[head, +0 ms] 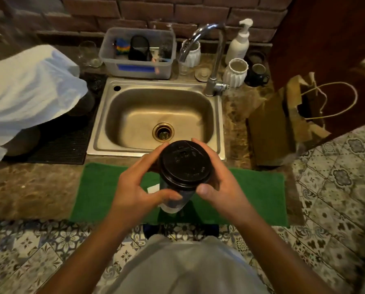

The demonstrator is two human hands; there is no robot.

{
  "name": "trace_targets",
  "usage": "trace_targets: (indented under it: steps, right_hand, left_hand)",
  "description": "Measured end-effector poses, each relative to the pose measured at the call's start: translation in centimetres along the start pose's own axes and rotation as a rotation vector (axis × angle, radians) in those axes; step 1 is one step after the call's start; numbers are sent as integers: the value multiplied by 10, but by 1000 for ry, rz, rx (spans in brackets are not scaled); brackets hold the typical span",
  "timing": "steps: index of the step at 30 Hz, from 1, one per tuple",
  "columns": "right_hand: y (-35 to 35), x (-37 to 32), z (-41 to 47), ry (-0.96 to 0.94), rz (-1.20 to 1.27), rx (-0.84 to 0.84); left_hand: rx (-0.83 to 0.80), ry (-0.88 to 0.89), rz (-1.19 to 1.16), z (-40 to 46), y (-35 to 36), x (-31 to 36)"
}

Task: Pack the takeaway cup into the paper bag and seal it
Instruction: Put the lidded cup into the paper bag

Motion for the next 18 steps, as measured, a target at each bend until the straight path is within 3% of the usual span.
trace_targets:
  steps: [4,9,12,15,18]
  right_hand:
    - [-69,3,-23,-25,22,33]
    - [-156,10,-50,-80,29,149]
    - [-199,17,-71,-72,32,225]
    - [-235,25,-87,-48,10,273]
    - [-262,35,-102,-37,-4,299]
  left_hand:
    - [-50,-6,-20,13,71,17]
    - [-238,-97,4,40,154,33]
    - [-315,-150,-114,59,185,46]
    - [-300,-163,-153,90,210,53]
    - [-134,-126,57,134,228,54]
Point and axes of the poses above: each hand's wrist, its own z-axis towards the middle knuckle, its own y-axis out of the palm, x = y × z, the point moved 9 cm from there along z, towards the middle knuckle, and after that the axes turned 1 degree about -z, right-handed, at the moved point
